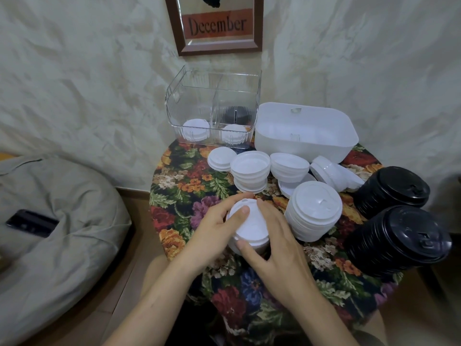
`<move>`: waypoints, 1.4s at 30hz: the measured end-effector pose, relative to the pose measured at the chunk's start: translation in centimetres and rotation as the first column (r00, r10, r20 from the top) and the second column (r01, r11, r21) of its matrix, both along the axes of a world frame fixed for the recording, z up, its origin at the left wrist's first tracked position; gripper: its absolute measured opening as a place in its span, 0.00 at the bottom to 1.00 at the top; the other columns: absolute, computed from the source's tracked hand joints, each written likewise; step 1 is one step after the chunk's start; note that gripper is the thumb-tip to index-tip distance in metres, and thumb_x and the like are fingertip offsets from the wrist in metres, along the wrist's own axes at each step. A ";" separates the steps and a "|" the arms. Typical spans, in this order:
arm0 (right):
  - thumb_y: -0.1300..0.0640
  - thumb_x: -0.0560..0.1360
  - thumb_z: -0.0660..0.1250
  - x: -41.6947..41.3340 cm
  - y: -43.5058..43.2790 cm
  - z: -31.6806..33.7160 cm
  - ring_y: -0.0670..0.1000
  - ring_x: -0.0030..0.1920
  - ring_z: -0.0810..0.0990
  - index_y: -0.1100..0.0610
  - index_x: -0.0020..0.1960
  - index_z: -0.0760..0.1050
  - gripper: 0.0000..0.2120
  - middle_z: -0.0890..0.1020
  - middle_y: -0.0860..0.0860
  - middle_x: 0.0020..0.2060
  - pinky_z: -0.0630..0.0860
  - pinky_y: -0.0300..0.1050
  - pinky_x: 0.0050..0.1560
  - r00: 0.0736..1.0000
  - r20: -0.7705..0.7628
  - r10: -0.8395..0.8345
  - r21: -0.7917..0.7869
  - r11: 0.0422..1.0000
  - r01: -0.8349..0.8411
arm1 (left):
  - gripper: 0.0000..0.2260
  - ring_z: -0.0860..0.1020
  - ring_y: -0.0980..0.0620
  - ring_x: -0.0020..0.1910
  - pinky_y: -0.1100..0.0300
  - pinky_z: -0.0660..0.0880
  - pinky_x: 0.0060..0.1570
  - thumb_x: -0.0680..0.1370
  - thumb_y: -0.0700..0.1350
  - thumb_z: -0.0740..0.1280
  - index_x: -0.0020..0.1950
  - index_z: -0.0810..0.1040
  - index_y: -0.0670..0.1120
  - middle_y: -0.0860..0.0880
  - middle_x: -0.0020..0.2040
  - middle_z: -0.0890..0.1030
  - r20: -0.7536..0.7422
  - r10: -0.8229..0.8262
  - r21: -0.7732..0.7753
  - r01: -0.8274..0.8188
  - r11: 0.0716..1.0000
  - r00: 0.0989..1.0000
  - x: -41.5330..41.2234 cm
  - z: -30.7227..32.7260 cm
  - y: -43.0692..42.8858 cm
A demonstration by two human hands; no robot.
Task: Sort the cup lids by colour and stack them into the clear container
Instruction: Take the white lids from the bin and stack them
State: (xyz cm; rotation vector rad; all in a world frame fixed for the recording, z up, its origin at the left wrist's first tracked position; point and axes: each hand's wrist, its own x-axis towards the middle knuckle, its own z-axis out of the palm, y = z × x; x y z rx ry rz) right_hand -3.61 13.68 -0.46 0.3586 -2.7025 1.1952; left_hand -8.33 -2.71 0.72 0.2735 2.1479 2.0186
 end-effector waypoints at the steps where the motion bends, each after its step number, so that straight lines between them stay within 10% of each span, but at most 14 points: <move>1: 0.29 0.77 0.59 0.0 0.0 0.0 0.34 0.77 0.57 0.37 0.80 0.52 0.36 0.57 0.32 0.77 0.57 0.23 0.66 1.000 -0.003 0.001 -0.005 1.000 -0.001 | 0.15 0.79 0.55 0.67 0.54 0.74 0.68 0.85 0.48 0.63 0.72 0.76 0.50 0.54 0.66 0.82 -0.002 -0.007 -0.005 0.007 1.000 1.000 0.0 0.0 -0.1; 11: 0.28 0.74 0.62 -0.1 0.1 -0.6 0.31 0.77 0.51 0.41 0.81 0.51 0.42 0.50 0.27 0.77 0.53 0.24 0.69 1.000 0.020 0.000 0.024 1.000 0.000 | 0.17 0.75 0.62 0.69 0.63 0.72 0.68 0.85 0.46 0.63 0.75 0.74 0.51 0.59 0.69 0.79 -0.038 -0.125 -0.064 0.122 0.990 0.991 -0.7 0.6 -1.1; 17: 0.27 0.75 0.58 -0.1 0.2 -0.6 0.27 0.74 0.45 0.37 0.81 0.46 0.40 0.45 0.23 0.74 0.48 0.20 0.66 1.000 0.019 0.003 0.083 0.997 -0.005 | 0.15 0.77 0.58 0.65 0.54 0.76 0.65 0.82 0.46 0.69 0.69 0.79 0.53 0.58 0.66 0.79 -0.350 0.243 -0.208 -0.328 0.921 0.905 -4.2 0.4 -1.8; 25: 0.22 0.73 0.54 -0.2 0.2 -0.3 0.25 0.73 0.42 0.34 0.80 0.42 0.42 0.41 0.22 0.73 0.50 0.24 0.67 0.999 0.046 0.021 0.102 0.994 -0.026 | 0.09 0.72 0.54 0.67 0.64 0.62 0.63 0.82 0.46 0.70 0.60 0.86 0.50 0.52 0.69 0.78 -0.543 0.027 -0.537 -0.372 0.757 0.840 -7.8 1.0 -0.1; 32: 0.23 0.73 0.55 -0.1 0.2 -0.2 0.25 0.73 0.42 0.34 0.80 0.42 0.42 0.41 0.23 0.74 0.48 0.24 0.67 0.998 0.057 0.023 0.088 0.996 -0.028 | 0.04 0.76 0.62 0.62 0.58 0.72 0.65 0.82 0.46 0.69 0.54 0.83 0.53 0.60 0.62 0.80 -0.410 0.147 -0.336 -0.299 0.893 0.900 -7.4 2.1 -0.7; 42: 0.27 0.73 0.62 0.1 0.3 0.2 0.23 0.72 0.44 0.29 0.77 0.41 0.41 0.44 0.19 0.71 0.46 0.18 0.63 0.992 0.128 0.011 0.004 1.000 -0.012 | 0.05 0.85 0.49 0.49 0.56 0.82 0.52 0.82 0.39 0.67 0.56 0.81 0.44 0.47 0.49 0.87 -0.225 0.337 0.127 -0.315 0.941 0.914 -2.9 3.4 -2.1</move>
